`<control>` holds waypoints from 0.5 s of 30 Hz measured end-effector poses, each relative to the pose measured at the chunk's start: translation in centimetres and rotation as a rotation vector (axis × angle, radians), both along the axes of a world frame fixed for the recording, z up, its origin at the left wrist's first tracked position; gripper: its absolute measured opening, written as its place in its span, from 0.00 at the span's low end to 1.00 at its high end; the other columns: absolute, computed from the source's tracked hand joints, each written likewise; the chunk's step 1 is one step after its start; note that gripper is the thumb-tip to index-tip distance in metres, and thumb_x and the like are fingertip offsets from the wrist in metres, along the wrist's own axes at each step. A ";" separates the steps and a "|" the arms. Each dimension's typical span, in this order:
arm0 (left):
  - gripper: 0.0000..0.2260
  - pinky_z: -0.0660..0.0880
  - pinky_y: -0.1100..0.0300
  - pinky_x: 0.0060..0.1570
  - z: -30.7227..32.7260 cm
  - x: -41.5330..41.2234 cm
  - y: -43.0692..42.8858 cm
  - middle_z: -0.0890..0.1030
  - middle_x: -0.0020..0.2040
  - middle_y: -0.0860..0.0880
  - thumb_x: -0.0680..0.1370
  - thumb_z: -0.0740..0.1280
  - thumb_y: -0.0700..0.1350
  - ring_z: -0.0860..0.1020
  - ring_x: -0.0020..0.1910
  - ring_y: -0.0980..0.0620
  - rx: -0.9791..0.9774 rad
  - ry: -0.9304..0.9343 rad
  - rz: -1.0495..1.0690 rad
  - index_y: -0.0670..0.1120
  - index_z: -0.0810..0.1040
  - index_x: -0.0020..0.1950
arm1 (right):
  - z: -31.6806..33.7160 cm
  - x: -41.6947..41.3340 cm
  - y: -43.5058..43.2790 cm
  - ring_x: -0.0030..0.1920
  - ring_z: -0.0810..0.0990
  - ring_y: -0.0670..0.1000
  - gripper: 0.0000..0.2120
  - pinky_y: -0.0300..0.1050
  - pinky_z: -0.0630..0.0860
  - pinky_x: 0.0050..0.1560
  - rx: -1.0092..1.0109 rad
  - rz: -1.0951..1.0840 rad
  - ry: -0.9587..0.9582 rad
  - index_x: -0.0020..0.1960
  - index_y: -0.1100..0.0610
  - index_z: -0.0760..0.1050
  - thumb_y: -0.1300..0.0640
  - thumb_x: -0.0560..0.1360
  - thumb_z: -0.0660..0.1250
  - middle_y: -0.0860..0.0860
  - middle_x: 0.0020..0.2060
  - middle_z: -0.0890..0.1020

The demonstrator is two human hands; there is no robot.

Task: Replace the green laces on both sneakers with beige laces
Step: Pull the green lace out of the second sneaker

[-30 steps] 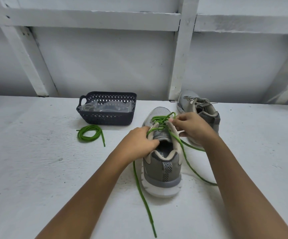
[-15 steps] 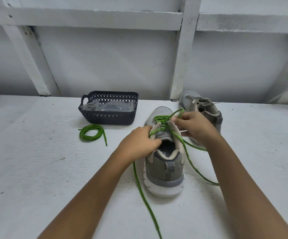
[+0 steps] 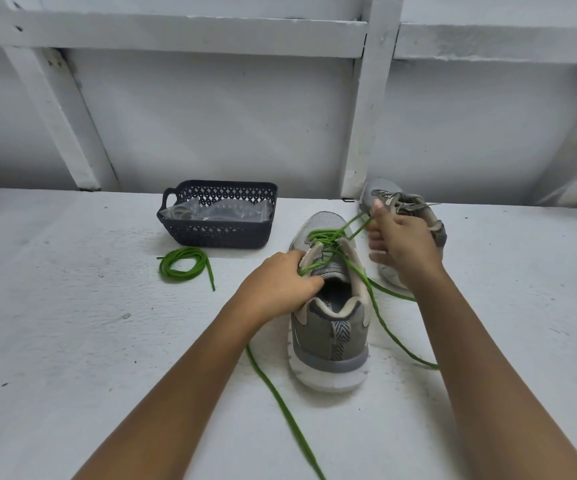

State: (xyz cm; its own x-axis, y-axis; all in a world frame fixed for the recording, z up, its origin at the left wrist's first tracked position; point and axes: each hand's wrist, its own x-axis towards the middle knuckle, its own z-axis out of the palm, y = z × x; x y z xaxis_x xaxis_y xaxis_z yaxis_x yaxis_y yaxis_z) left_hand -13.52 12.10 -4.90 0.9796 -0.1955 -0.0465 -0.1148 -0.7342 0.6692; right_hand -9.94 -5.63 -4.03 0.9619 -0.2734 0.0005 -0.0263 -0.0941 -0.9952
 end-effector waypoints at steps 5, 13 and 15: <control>0.07 0.74 0.54 0.41 0.0 0.0 0.0 0.77 0.43 0.47 0.73 0.63 0.48 0.73 0.36 0.48 0.000 0.000 0.003 0.47 0.74 0.48 | -0.3 -0.5 0.3 0.32 0.75 0.47 0.11 0.32 0.74 0.27 -0.243 0.210 0.017 0.41 0.66 0.78 0.58 0.77 0.66 0.53 0.31 0.76; 0.08 0.77 0.50 0.44 0.2 -0.1 -0.1 0.77 0.45 0.46 0.73 0.64 0.48 0.77 0.42 0.45 0.007 -0.003 0.005 0.46 0.75 0.49 | 0.5 -0.3 -0.3 0.31 0.75 0.45 0.10 0.34 0.75 0.29 0.015 -0.051 -0.145 0.41 0.60 0.76 0.55 0.78 0.65 0.51 0.31 0.76; 0.08 0.78 0.48 0.45 0.2 -0.1 -0.1 0.77 0.44 0.46 0.73 0.64 0.48 0.77 0.43 0.45 -0.001 0.002 0.003 0.45 0.75 0.48 | 0.2 -0.4 -0.1 0.35 0.77 0.46 0.10 0.34 0.76 0.31 -0.136 0.127 -0.030 0.44 0.62 0.77 0.55 0.77 0.67 0.52 0.34 0.78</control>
